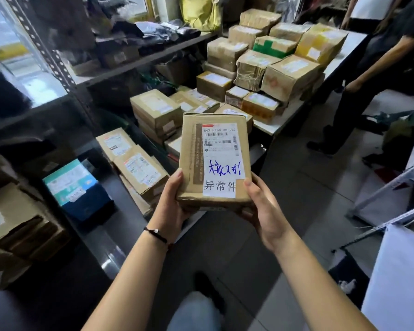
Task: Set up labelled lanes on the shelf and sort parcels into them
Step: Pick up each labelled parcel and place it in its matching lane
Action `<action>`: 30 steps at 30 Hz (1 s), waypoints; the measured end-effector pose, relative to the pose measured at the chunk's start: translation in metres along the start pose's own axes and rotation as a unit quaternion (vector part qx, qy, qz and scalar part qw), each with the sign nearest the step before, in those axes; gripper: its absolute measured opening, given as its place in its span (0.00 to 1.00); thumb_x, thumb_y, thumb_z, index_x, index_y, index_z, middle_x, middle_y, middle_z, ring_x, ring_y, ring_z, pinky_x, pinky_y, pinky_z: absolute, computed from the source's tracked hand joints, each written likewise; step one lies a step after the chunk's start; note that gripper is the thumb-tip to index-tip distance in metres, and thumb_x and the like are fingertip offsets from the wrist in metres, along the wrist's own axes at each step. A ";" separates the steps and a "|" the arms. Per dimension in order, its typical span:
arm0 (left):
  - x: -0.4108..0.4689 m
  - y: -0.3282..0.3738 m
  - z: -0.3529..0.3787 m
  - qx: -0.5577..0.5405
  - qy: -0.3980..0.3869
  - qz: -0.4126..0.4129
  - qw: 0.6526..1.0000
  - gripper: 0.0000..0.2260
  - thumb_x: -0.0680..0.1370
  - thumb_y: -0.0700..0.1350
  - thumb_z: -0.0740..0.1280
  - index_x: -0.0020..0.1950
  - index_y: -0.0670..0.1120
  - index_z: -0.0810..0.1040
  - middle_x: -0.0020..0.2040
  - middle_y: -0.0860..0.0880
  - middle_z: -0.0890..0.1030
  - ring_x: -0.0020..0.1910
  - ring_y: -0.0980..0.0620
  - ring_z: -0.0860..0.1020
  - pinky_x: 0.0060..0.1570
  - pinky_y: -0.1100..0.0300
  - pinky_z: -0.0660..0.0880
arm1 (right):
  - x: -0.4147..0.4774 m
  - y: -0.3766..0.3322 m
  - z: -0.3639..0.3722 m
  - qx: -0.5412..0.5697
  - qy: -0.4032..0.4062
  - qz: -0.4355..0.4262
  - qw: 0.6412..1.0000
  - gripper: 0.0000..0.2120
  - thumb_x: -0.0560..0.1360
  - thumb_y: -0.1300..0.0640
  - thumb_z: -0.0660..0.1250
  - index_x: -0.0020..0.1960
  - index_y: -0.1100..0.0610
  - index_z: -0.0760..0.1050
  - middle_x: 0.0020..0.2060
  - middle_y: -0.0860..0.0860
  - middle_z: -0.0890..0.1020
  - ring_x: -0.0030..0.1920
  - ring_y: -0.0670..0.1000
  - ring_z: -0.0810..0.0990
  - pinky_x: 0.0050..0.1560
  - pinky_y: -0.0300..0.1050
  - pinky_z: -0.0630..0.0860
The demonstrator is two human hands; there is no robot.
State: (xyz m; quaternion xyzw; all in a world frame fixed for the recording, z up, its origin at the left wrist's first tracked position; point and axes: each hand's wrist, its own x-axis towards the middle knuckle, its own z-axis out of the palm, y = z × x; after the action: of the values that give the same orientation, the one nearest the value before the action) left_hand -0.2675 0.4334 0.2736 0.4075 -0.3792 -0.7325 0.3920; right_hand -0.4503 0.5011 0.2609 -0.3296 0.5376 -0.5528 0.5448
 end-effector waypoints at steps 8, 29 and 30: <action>0.140 0.001 0.036 -0.032 -0.016 -0.006 0.999 0.21 0.81 0.59 0.53 0.50 0.56 0.86 0.49 0.51 0.86 0.47 0.50 0.81 0.46 0.53 0.72 | 0.137 -0.041 -0.056 -0.068 -0.012 0.042 0.997 0.22 0.79 0.42 0.63 0.73 0.43 0.69 0.58 0.40 0.84 0.54 0.37 0.82 0.50 0.38 0.73; 0.393 0.007 0.076 0.031 0.101 -0.052 0.993 0.33 0.61 0.68 0.67 0.64 0.58 0.74 0.57 0.55 0.84 0.54 0.53 0.83 0.59 0.52 0.76 | 0.459 -0.091 -0.151 -0.127 -0.093 0.246 0.956 0.18 0.80 0.43 0.60 0.66 0.48 0.77 0.56 0.49 0.86 0.51 0.47 0.85 0.41 0.41 0.76; 0.400 0.009 0.078 0.034 0.116 -0.060 0.991 0.33 0.61 0.67 0.68 0.65 0.59 0.74 0.56 0.56 0.85 0.53 0.55 0.83 0.59 0.54 0.75 | 0.472 -0.087 -0.154 -0.132 -0.106 0.249 0.954 0.19 0.80 0.43 0.61 0.68 0.49 0.75 0.57 0.50 0.86 0.53 0.49 0.85 0.42 0.42 0.78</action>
State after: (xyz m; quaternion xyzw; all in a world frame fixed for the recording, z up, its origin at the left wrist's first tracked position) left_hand -0.4794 0.0943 0.1916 0.5244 -0.3312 -0.6892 0.3747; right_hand -0.7077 0.0707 0.2078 -0.3109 0.6097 -0.2857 0.6708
